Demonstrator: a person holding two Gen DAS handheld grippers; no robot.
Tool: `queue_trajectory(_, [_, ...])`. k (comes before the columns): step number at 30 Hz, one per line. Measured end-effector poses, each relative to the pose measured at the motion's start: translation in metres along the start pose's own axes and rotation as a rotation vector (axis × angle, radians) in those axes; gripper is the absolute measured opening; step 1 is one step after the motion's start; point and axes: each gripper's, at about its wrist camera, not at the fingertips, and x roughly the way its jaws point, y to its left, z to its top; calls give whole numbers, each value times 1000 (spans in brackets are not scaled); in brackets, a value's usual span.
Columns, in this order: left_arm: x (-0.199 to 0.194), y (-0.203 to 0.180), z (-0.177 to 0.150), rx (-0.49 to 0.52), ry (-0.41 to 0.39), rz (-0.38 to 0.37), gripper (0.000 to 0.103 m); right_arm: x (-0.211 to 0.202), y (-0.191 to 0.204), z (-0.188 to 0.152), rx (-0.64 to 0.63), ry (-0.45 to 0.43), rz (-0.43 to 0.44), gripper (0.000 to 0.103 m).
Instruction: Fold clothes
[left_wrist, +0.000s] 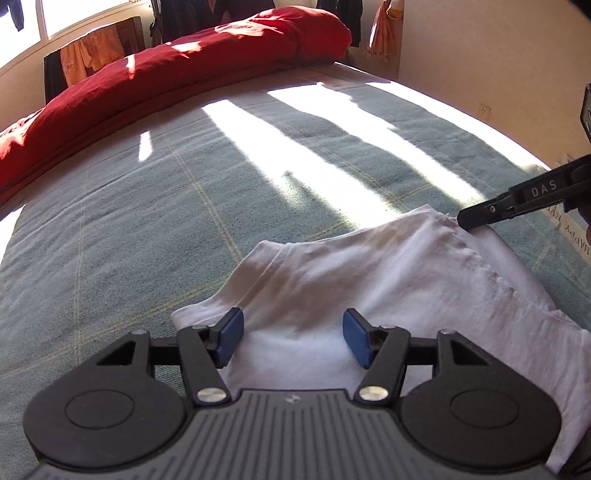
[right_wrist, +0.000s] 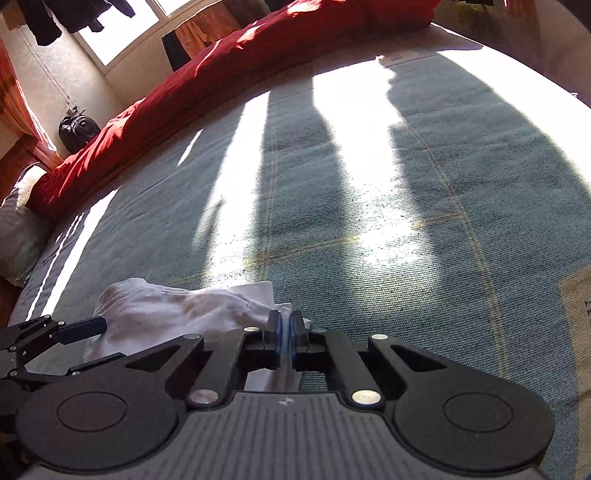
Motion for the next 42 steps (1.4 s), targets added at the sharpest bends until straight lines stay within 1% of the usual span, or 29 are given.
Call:
queue_trajectory(1, [-1, 6, 0, -27, 2, -2, 63, -5, -1, 0, 5, -8, -2, 11])
queue_trajectory(2, [-2, 13, 1, -54, 4, -4, 60, -10, -2, 0, 11, -16, -4, 15])
queue_trajectory(3, [-4, 18, 1, -74, 0, -4, 59, -14, -2, -1, 16, -24, -6, 16])
queue_trajectory(5, [-13, 20, 5, -85, -41, -19, 59, -27, -3, -1, 24, -47, -5, 16])
queue_trajectory(7, [-17, 16, 12, -77, -80, -86, 59, -39, -1, -3, 23, -65, 8, 16])
queue_trajectory(8, [-17, 13, 14, -69, -84, -117, 59, -44, 0, -3, 25, -75, 13, 17])
queue_trajectory(10, [-7, 2, 19, -45, -68, -174, 59, -50, 1, -5, 28, -79, 22, 20])
queue_trajectory(11, [-1, -2, 20, -36, -61, -187, 60, -53, 1, -6, 30, -80, 20, 23])
queue_trajectory(12, [5, -5, 21, -27, -50, -185, 61, -54, 2, -7, 27, -81, 17, 23])
queue_trajectory(15, [25, -3, 23, -17, 8, -58, 62, -56, 1, -11, 29, -67, 15, 29])
queue_trajectory(16, [25, 3, 24, -43, 11, -61, 63, -57, 1, -13, 30, -64, 11, 30])
queue_trajectory(18, [23, 14, 26, -85, 15, -59, 60, -60, 0, -16, 33, -58, 10, 30])
queue_trajectory(19, [16, 15, 27, -80, 7, -45, 57, -62, 0, -17, 34, -56, 15, 30])
queue_trajectory(20, [8, 15, 27, -74, -1, -46, 57, -64, 0, -19, 36, -54, 21, 30])
queue_trajectory(22, [-13, 15, 23, -71, -12, -86, 58, -68, 6, -25, 33, -32, 56, 30])
queue_trajectory(23, [-24, 13, 21, -61, -15, -106, 59, -69, 10, -29, 28, -15, 83, 30])
queue_trajectory(25, [-43, 1, 11, -9, -5, -132, 60, -71, 19, -37, 18, 20, 138, 30])
queue_trajectory(26, [-52, -5, 5, 17, 1, -142, 63, -70, 23, -44, 10, 46, 150, 30])
queue_trajectory(29, [-72, -21, -19, 64, 41, -217, 65, -67, 35, -64, -20, 130, 173, 30])
queue_trajectory(31, [-78, -33, -37, 87, 61, -239, 66, -64, 43, -78, -41, 185, 188, 30])
queue_trajectory(33, [-78, -42, -54, 108, 78, -227, 67, -62, 38, -90, -47, 214, 147, 30])
queue_trajectory(34, [-76, -44, -61, 114, 90, -214, 69, -63, 33, -95, -44, 215, 128, 26])
queue_trajectory(35, [-73, -47, -69, 127, 100, -190, 69, -65, 29, -101, -40, 213, 112, 20])
queue_trajectory(36, [-73, -49, -74, 145, 103, -161, 69, -68, 29, -104, -44, 211, 99, 19])
queue_trajectory(37, [-76, -50, -77, 158, 103, -140, 69, -72, 31, -105, -51, 208, 88, 19])
queue_trajectory(39, [-89, -53, -75, 168, 93, -130, 69, -81, 38, -108, -79, 196, 63, 21])
queue_trajectory(40, [-95, -55, -74, 177, 83, -130, 69, -86, 44, -109, -98, 184, 59, 25])
queue_trajectory(41, [-102, -58, -75, 192, 68, -143, 70, -92, 49, -109, -107, 174, 74, 29])
queue_trajectory(42, [-109, -63, -78, 210, 56, -162, 71, -96, 53, -110, -109, 170, 94, 30])
